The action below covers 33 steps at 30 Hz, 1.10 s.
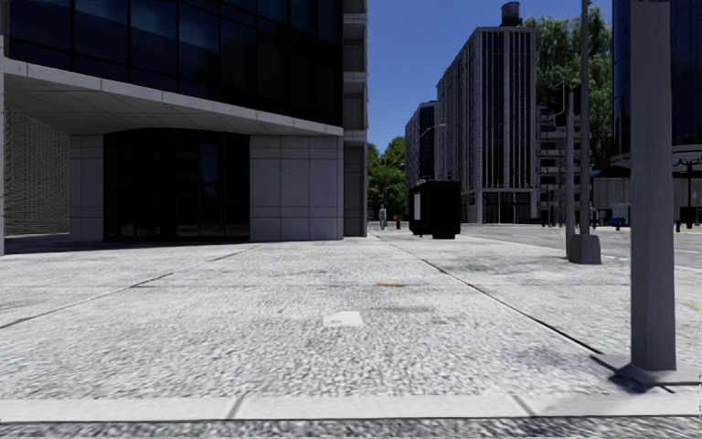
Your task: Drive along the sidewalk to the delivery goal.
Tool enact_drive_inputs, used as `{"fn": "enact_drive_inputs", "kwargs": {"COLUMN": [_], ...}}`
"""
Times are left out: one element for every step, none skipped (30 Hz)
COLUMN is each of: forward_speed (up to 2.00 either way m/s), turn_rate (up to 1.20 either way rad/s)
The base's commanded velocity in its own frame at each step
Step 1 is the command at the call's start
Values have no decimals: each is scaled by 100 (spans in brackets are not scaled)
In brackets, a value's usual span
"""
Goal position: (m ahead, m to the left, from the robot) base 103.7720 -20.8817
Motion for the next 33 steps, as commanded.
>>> {"fn": "enact_drive_inputs", "kwargs": {"forward_speed": [200,200,200,200,200,200,200,200,193,193,178,167,161,157,154,154,152,151,150,150,150,149,149,149,149,149,149,149,149,150,150,150,150], "turn_rate": [0,0,0,0,0,0,0,0,0,0,0,0,0,0,0,0,0,0,0,0,0,0,0,0,0,0,0,0,0,0,0,0,0]}}
